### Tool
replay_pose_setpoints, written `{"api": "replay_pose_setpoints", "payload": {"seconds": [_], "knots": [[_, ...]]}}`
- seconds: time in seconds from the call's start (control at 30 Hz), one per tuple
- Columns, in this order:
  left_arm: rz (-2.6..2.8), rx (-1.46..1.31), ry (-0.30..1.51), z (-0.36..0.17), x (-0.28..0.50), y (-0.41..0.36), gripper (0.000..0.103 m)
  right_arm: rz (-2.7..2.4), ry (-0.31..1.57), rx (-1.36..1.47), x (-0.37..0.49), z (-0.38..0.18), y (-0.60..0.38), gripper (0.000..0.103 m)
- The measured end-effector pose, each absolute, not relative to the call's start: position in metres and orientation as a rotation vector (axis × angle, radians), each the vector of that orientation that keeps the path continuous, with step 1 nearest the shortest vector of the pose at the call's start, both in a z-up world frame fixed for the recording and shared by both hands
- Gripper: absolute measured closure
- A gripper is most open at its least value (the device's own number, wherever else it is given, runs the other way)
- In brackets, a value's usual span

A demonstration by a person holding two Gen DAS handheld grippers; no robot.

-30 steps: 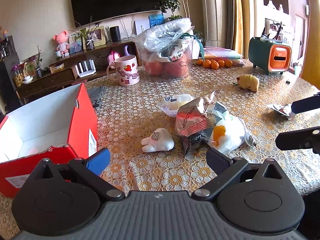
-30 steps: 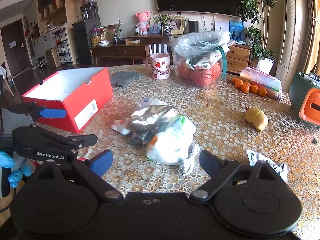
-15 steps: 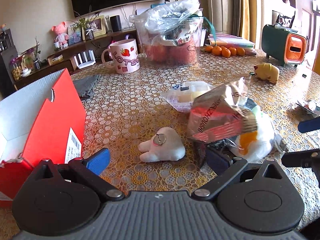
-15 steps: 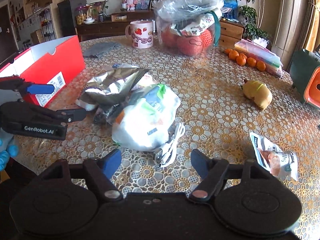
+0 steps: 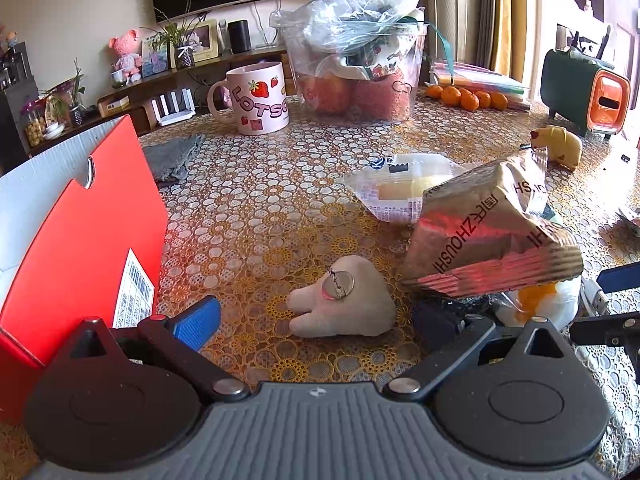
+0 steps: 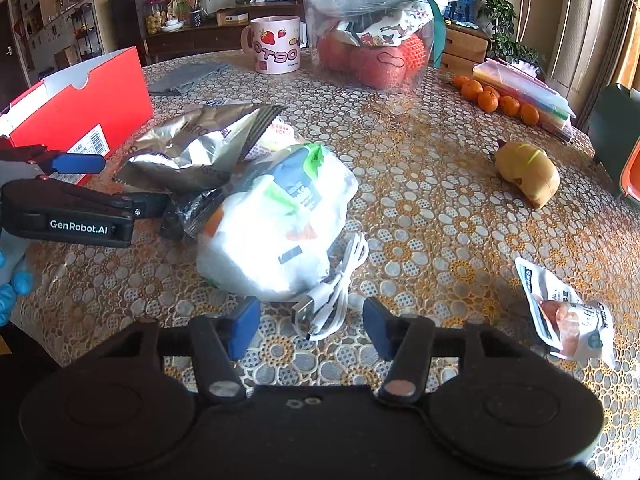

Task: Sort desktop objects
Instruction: 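Grasp the white tooth-shaped toy with left tool while right tool grasps the white USB cable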

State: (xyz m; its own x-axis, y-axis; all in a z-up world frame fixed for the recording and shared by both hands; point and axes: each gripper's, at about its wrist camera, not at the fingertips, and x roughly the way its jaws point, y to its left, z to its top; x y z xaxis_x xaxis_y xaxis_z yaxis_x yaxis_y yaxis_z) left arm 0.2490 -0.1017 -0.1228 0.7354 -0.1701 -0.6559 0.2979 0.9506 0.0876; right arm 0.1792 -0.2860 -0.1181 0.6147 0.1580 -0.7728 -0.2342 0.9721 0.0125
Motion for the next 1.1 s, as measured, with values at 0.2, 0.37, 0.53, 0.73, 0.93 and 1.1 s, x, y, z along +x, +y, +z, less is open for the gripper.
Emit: {"api": "replay_pose_setpoints", "payload": {"seconds": [0.2,0.37,0.53,0.73,0.93,1.1], "knots": [[-0.264,0.192,0.715,-0.127,0.254,-0.102,0.010,0.226,0.876,-0.099,0.183,-0.120,-0.284,0.050],[-0.281,0.169,0.726,-0.129,0.256,-0.100,0.021,0.242,0.865,-0.106,0.180,-0.120,-0.285,0.058],[-0.314,0.161,0.728,-0.128,0.257,-0.103,0.041,0.239,0.863,-0.090,0.179,-0.119,-0.292,0.074],[-0.312,0.165,0.736,-0.125,0.254,-0.104,0.048,0.229,0.862,-0.074,0.177,-0.118,-0.296,0.079],[-0.320,0.144,0.745,-0.119,0.248,-0.102,0.054,0.213,0.850,-0.072,0.170,-0.114,-0.298,0.080],[-0.330,0.131,0.747,-0.114,0.237,-0.101,0.055,0.221,0.824,-0.075,0.158,-0.104,-0.296,0.080]]}}
